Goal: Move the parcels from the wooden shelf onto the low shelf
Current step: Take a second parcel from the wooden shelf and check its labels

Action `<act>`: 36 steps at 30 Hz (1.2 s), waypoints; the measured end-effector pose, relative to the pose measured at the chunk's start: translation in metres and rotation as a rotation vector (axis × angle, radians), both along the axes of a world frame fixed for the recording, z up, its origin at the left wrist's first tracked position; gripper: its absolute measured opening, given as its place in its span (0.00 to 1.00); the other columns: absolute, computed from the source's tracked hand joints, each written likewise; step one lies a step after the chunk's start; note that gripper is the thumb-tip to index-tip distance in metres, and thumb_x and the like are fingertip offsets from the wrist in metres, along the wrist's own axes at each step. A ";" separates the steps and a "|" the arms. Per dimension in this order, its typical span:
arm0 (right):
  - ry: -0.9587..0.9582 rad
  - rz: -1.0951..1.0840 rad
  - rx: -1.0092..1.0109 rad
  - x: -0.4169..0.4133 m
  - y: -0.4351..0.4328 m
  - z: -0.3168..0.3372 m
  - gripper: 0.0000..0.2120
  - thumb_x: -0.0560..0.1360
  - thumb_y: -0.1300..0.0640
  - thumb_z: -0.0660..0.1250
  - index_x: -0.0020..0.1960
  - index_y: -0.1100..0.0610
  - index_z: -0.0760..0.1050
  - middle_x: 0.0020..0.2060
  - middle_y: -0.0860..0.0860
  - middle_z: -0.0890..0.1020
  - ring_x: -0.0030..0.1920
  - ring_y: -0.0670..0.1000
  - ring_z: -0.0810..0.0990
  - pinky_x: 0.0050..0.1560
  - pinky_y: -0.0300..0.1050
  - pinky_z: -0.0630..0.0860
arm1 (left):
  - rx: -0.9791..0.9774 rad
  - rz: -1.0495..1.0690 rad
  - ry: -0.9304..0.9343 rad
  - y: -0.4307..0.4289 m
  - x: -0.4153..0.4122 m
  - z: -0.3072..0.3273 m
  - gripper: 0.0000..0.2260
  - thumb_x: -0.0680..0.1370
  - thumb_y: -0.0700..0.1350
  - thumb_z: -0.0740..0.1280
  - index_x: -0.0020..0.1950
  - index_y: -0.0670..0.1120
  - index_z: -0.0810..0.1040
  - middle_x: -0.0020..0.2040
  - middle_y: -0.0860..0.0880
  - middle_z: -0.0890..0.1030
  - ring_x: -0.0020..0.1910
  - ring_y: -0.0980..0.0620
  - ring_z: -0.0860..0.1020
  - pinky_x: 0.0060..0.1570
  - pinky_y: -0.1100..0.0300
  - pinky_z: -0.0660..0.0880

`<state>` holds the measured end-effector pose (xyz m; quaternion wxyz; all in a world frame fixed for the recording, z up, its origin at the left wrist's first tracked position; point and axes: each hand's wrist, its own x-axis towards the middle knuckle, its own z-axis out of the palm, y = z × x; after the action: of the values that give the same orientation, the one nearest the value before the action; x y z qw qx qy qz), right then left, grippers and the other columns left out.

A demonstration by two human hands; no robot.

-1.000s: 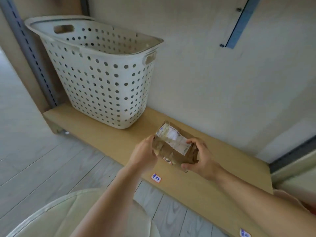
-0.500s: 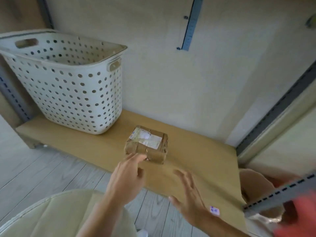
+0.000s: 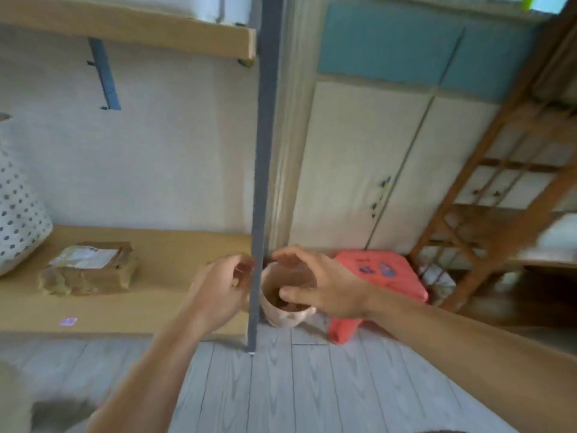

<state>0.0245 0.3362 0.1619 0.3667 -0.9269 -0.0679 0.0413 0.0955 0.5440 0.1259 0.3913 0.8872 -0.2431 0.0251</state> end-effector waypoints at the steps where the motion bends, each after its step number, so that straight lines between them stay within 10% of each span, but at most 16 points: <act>1: -0.025 -0.078 0.014 -0.019 -0.027 0.003 0.27 0.75 0.53 0.75 0.72 0.51 0.72 0.66 0.47 0.81 0.66 0.41 0.78 0.71 0.43 0.72 | -0.036 -0.048 0.008 -0.028 -0.011 0.000 0.08 0.80 0.40 0.68 0.54 0.49 0.85 0.50 0.50 0.88 0.51 0.49 0.85 0.50 0.57 0.79; 4: -0.060 -0.329 0.033 -0.068 -0.111 0.002 0.27 0.75 0.58 0.77 0.72 0.54 0.72 0.65 0.49 0.81 0.66 0.49 0.79 0.70 0.53 0.74 | -0.136 -0.138 0.011 -0.111 -0.035 -0.007 0.10 0.79 0.38 0.70 0.60 0.46 0.83 0.52 0.51 0.88 0.53 0.52 0.85 0.55 0.60 0.79; 6: -0.066 -0.472 0.027 -0.101 -0.167 -0.008 0.25 0.74 0.59 0.77 0.69 0.54 0.74 0.61 0.47 0.81 0.62 0.47 0.81 0.67 0.49 0.75 | -0.177 -0.185 -0.013 -0.165 -0.053 -0.013 0.14 0.77 0.35 0.70 0.62 0.46 0.83 0.50 0.57 0.87 0.51 0.63 0.82 0.55 0.75 0.73; 10: -0.015 -0.761 0.076 -0.157 -0.264 -0.038 0.21 0.73 0.57 0.77 0.64 0.49 0.77 0.53 0.41 0.83 0.57 0.46 0.84 0.57 0.42 0.81 | -0.179 -0.367 0.087 -0.264 -0.101 -0.040 0.17 0.80 0.38 0.68 0.68 0.48 0.79 0.58 0.55 0.84 0.59 0.57 0.81 0.58 0.66 0.72; 13: -0.011 -0.919 0.144 -0.189 -0.326 -0.070 0.17 0.73 0.58 0.77 0.58 0.46 0.77 0.48 0.40 0.82 0.49 0.41 0.83 0.48 0.34 0.79 | -0.150 -0.437 0.151 -0.335 -0.127 -0.066 0.18 0.81 0.41 0.68 0.72 0.51 0.76 0.60 0.59 0.82 0.59 0.62 0.79 0.54 0.78 0.66; 26: 0.236 -0.805 0.013 -0.071 -0.552 -0.210 0.33 0.73 0.45 0.74 0.74 0.51 0.67 0.68 0.55 0.73 0.65 0.56 0.75 0.59 0.47 0.74 | 0.041 -0.286 0.233 -0.539 -0.145 -0.128 0.23 0.83 0.45 0.65 0.79 0.52 0.67 0.74 0.57 0.73 0.72 0.57 0.71 0.71 0.58 0.67; 36: 0.391 -0.882 0.020 -0.025 -0.543 -0.275 0.45 0.62 0.45 0.83 0.70 0.48 0.60 0.65 0.57 0.71 0.64 0.60 0.71 0.57 0.58 0.79 | 0.157 -0.183 0.228 -0.525 -0.159 -0.143 0.17 0.78 0.42 0.71 0.59 0.63 0.78 0.55 0.63 0.83 0.57 0.69 0.79 0.51 0.75 0.72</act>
<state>-0.0005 -0.2069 -0.1130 0.3639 -0.8386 0.4016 0.0548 -0.0631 0.0191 -0.0172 0.3465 0.8864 -0.2779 -0.1305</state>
